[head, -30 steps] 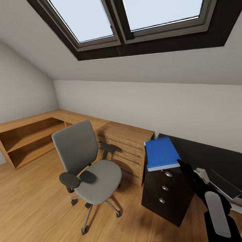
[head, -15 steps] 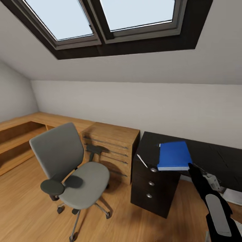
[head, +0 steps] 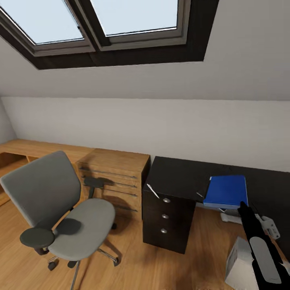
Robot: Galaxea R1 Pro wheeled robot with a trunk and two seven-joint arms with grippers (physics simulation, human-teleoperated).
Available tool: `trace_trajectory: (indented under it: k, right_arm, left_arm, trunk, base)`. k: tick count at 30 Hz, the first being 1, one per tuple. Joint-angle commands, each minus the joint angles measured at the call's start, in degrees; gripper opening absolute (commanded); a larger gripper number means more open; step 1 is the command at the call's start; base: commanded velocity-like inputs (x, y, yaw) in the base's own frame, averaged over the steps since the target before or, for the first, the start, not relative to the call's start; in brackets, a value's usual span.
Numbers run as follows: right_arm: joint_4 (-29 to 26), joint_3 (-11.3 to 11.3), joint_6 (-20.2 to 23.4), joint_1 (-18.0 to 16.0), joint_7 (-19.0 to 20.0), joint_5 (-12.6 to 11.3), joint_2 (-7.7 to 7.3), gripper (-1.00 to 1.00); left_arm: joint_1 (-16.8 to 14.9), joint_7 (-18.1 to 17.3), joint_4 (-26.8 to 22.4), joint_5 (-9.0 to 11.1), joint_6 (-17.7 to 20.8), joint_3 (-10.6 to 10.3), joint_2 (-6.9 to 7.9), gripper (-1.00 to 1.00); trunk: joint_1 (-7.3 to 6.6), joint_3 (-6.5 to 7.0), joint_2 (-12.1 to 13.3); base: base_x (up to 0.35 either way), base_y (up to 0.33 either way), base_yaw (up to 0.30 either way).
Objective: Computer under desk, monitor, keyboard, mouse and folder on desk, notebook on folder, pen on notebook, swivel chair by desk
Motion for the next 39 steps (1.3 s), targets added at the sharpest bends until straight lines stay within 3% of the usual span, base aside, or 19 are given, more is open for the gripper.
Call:
trace_trajectory:
  k: [1,36,39]
  right_arm:
    - [0.2,0.0,-0.3,0.0,-0.2,-0.5,-0.03,-1.0]
    - [0.6,0.5,-0.9,0.0,0.3,-0.6,0.05,-1.0]
    - [0.4,0.7,-0.9,-0.1,2.7,-0.6,0.15,-1.0]
  left_arm:
    - [-0.1,0.4,0.0,0.6,-0.4,-0.5,0.05,1.0]
    - [-0.1,0.4,1.1,0.1,-0.5,-0.7,-0.96,1.0]
    - [-0.1,0.4,1.1,0.1,-0.5,-0.7,-0.96,1.0]
  trunk:
    - [0.0,-0.06,0.0]
    - [0.0,0.3,0.0]
    - [0.0,0.3,0.0]
  base:
    - [0.0,0.0,-0.3]
    - [0.0,0.0,-0.284]
    - [0.0,0.0,-0.036]
